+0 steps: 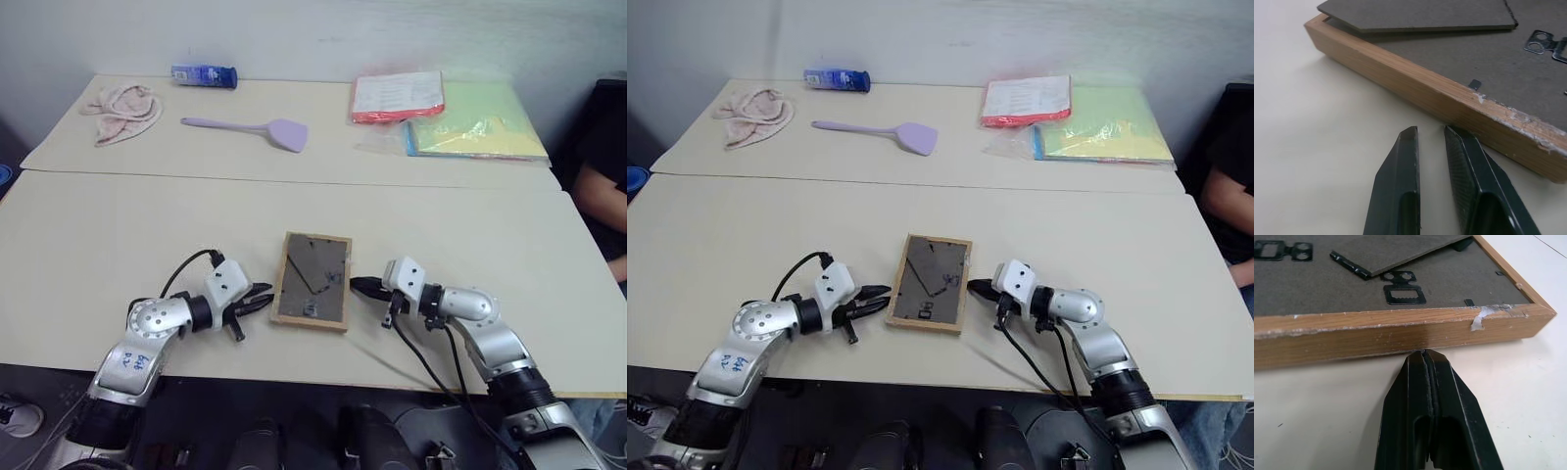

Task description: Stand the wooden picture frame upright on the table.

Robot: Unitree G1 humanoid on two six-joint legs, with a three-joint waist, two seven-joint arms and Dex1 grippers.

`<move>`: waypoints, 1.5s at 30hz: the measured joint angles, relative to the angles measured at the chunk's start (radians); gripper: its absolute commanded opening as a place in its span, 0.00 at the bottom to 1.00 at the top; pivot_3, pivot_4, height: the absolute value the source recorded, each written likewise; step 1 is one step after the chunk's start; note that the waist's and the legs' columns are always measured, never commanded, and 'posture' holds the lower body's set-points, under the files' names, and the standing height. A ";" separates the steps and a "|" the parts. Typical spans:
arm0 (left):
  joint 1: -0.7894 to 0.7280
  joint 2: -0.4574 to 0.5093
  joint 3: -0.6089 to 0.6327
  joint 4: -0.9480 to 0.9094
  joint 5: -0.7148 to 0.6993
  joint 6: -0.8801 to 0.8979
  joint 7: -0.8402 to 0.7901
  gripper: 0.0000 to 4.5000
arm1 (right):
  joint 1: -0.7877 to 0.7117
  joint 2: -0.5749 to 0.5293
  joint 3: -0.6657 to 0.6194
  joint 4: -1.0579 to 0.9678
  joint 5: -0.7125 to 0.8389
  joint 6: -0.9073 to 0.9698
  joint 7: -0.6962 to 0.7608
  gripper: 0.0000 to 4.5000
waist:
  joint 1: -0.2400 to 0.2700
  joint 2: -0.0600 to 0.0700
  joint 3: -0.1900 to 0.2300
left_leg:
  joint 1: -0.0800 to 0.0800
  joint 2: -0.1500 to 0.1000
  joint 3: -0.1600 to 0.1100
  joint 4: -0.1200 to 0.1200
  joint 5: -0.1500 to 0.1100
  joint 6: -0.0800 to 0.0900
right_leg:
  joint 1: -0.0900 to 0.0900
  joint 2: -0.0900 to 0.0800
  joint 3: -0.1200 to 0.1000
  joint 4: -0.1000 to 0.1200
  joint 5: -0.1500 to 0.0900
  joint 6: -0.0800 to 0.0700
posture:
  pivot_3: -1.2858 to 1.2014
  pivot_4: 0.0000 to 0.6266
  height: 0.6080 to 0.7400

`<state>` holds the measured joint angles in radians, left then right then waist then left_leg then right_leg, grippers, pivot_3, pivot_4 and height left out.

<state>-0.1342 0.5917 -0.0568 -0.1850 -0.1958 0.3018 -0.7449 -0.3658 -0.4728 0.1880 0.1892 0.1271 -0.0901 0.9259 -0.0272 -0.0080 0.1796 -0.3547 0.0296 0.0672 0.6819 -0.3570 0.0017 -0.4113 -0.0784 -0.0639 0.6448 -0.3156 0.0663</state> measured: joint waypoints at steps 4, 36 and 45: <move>0.051 0.019 0.057 -0.041 -0.056 0.070 -0.001 0.24 | 0.007 -0.022 -0.001 -0.009 0.001 0.002 0.018 0.00 | -0.001 0.000 0.000 | 0.000 0.000 0.000 0.000 0.000 0.000 | 0.000 0.000 0.000 0.000 0.000 0.000 | 0.52 0.24 1.00; -0.471 -0.071 0.169 0.368 -1.044 1.304 0.506 0.71 | 0.077 -0.080 0.046 -0.320 -0.003 0.241 0.014 0.00 | 0.025 -0.001 0.000 | 0.000 -0.002 -0.004 0.002 0.001 -0.002 | 0.001 0.001 -0.001 0.000 0.000 0.000 | 0.52 0.24 1.00; -0.331 -0.072 0.242 0.142 -1.012 1.197 0.453 0.28 | -0.036 -0.026 -0.080 -0.335 0.283 0.448 0.051 0.52 | 0.003 -0.001 0.000 | 0.000 -0.001 -0.004 0.002 0.003 -0.005 | 0.001 0.002 -0.001 -0.001 0.000 0.000 | 0.52 0.24 1.00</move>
<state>-0.4648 0.5193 0.1853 -0.0430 -1.2083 1.4990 -0.2922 -0.4016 -0.4989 0.1084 -0.1454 0.4105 0.3582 0.9767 -0.0238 -0.0091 0.1797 -0.3543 0.0290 0.0636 0.6835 -0.3540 -0.0036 -0.4106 -0.0763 -0.0645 0.6441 -0.3158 0.0660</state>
